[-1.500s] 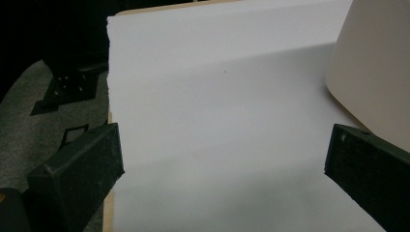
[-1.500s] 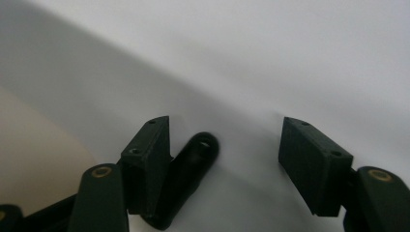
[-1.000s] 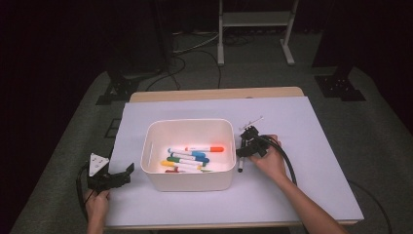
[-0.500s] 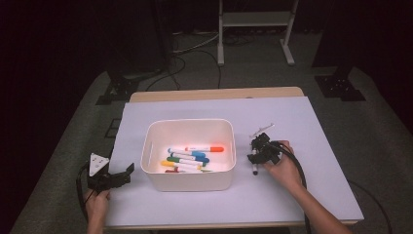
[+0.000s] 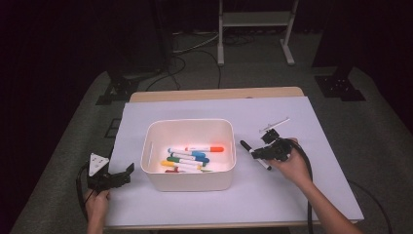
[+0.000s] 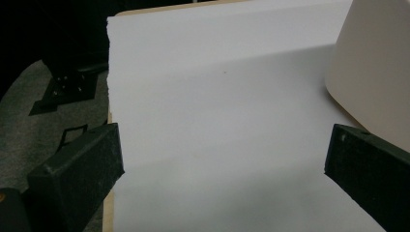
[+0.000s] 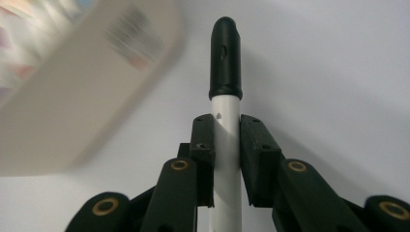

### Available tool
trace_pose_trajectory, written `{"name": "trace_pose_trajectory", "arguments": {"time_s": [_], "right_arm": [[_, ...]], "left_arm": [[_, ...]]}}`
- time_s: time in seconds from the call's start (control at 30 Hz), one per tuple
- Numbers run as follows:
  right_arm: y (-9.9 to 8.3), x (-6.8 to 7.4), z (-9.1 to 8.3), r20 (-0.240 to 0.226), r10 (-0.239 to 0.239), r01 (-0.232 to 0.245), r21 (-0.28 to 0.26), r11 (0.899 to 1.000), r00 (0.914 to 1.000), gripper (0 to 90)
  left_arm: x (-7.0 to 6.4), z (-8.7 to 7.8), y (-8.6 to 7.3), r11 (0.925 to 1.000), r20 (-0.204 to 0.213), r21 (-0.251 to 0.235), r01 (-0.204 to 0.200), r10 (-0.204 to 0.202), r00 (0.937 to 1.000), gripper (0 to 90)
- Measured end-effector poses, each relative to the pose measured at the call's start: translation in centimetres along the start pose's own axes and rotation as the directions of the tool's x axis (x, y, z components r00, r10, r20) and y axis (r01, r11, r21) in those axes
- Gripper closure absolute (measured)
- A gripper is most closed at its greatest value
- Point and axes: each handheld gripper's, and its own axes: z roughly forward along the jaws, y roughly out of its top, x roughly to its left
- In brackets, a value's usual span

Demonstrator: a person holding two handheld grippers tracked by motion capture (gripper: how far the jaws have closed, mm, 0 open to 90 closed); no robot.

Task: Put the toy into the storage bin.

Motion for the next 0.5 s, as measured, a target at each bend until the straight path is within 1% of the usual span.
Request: {"name": "trace_pose_trajectory", "arguments": {"time_s": [0.03,0.07,0.1,0.13,0.2,0.23,0.27,0.3,0.33,0.4,0.43,0.47,0.5], "right_arm": [[0.3,0.2,-1.0,-0.034,0.011,-0.012,-0.03,0.999,0.9994,76.0],[0.7,0.4,-1.9,-0.065,-0.005,0.001,-0.054,0.999,0.9979,76.0],[0.7,0.4,-1.9,-0.065,-0.005,0.001,-0.054,0.999,0.9979,76.0],[1.6,1.1,-3.9,-0.134,-0.014,0.003,-0.085,0.996,0.9909,76.0],[2.5,1.9,-5.4,-0.179,-0.042,0.022,-0.111,0.994,0.983,76.0],[3.0,2.4,-6.2,-0.203,-0.059,0.035,-0.121,0.992,0.9773,76.0],[3.7,3.0,-7.0,-0.229,-0.082,0.053,-0.132,0.99,0.9699,76.0],[3.7,3.0,-7.0,-0.229,-0.082,0.053,-0.132,0.99,0.9699,76.0],[4.7,4.1,-7.9,-0.273,-0.114,0.077,-0.145,0.987,0.9553,76.0],[5.7,5.3,-8.5,-0.308,-0.153,0.108,-0.158,0.982,0.9388,76.0],[5.7,5.3,-8.5,-0.308,-0.153,0.108,-0.158,0.982,0.9388,76.0],[6.8,6.6,-8.6,-0.339,-0.184,0.139,-0.154,0.978,0.9227,75.9],[7.2,7.0,-8.5,-0.346,-0.196,0.151,-0.152,0.977,0.9176,76.0]], "left_arm": [[0.0,0.0,0.0,1.0,-0.001,0.001,-0.001,0.001,1.0,0.0],[0.0,0.0,0.0,1.0,-0.001,0.001,-0.004,0.004,1.0,0.0],[0.0,0.0,0.0,1.0,-0.001,0.001,-0.004,0.004,1.0,0.0],[0.0,0.0,0.0,1.0,-0.001,0.001,-0.003,0.003,1.0,0.0],[0.0,0.0,0.0,1.0,0.0,-0.003,0.001,-0.001,1.0,0.0],[0.0,0.0,0.0,1.0,0.0,-0.003,0.001,-0.001,1.0,0.0],[0.0,0.0,0.0,1.0,0.0,-0.002,0.003,-0.003,1.0,0.0],[0.0,0.0,0.0,1.0,0.0,-0.002,0.003,-0.003,1.0,0.0],[0.0,0.0,0.0,1.0,0.001,0.002,0.0,0.0,1.0,0.0],[0.0,0.0,0.0,1.0,0.001,0.003,0.001,-0.001,1.0,0.0],[0.0,0.0,0.0,1.0,0.001,0.003,0.001,-0.001,1.0,0.0],[0.0,0.0,0.0,1.0,0.002,0.003,0.0,0.0,1.0,0.0],[0.0,0.0,0.0,1.0,0.003,0.003,0.0,0.0,1.0,0.0]]}}
